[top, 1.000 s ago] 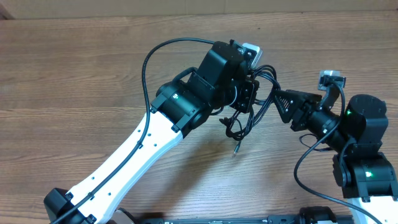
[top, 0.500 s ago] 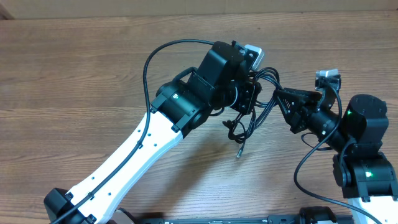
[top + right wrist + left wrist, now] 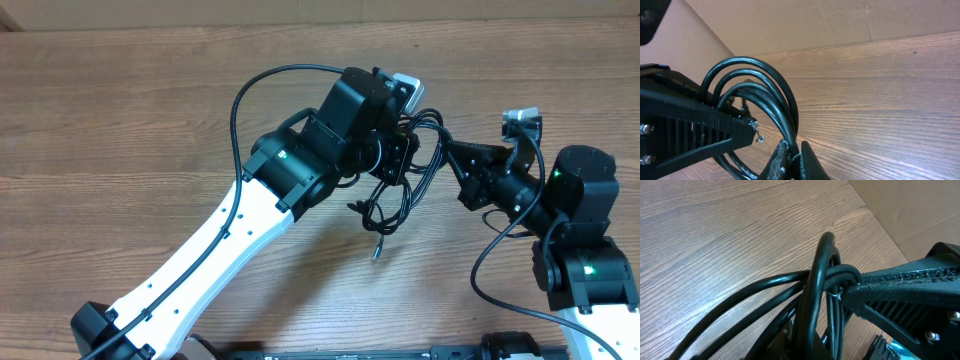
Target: Untangle cables
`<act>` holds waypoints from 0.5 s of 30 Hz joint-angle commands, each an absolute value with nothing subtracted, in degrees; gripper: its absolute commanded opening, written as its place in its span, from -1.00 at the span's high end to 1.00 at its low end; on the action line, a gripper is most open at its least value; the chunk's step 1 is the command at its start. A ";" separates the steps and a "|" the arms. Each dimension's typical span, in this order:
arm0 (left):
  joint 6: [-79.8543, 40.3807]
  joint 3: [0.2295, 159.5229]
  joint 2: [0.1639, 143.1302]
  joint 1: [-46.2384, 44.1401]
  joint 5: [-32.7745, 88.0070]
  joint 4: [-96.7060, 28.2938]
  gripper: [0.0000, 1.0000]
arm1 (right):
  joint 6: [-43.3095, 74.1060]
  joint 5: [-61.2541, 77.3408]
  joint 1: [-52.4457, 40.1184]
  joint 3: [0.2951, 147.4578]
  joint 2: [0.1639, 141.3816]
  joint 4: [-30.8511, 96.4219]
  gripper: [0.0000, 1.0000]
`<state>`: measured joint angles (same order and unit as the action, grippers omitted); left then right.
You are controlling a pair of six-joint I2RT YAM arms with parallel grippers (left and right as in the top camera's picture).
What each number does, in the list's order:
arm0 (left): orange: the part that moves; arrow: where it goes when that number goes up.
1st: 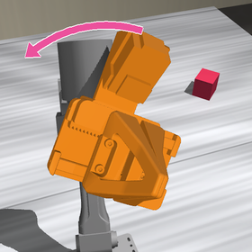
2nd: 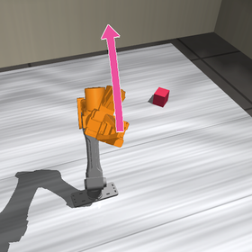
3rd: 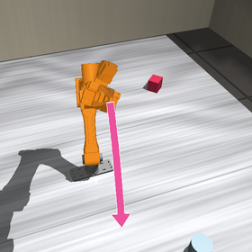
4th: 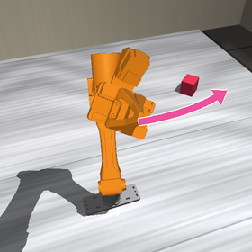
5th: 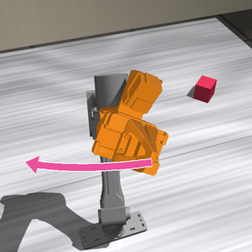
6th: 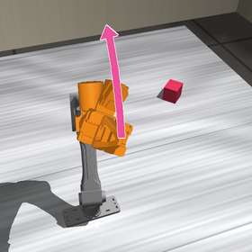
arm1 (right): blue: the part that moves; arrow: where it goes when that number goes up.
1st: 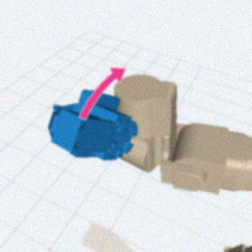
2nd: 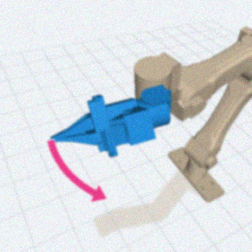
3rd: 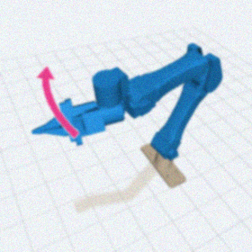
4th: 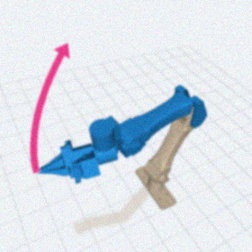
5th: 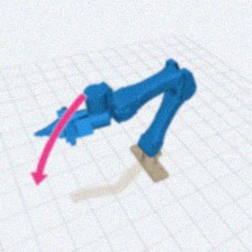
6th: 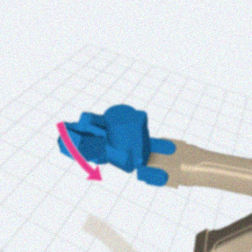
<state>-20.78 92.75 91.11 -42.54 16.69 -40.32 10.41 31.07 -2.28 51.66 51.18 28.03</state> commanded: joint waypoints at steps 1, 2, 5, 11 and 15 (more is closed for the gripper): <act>-19.59 94.02 91.50 -42.74 16.01 -40.14 0.92 | 10.39 30.55 -2.20 52.95 51.18 27.57 0.92; -19.75 94.02 91.50 -42.74 15.44 -40.21 0.92 | 10.39 30.55 -2.20 52.95 51.18 27.59 0.93; -21.04 94.02 91.50 -42.72 14.37 -40.29 0.92 | 11.25 30.52 -2.20 52.95 51.18 27.73 0.92; -22.74 94.02 91.50 -42.72 12.51 -40.45 0.92 | 14.06 29.91 -2.17 52.95 51.18 28.86 0.93; -22.79 94.02 91.50 -42.72 12.01 -40.53 0.92 | 18.55 25.06 -2.20 52.95 51.18 30.83 0.93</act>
<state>-21.80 92.75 91.20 -42.65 13.65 -40.77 14.41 29.89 -2.28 51.66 51.18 30.13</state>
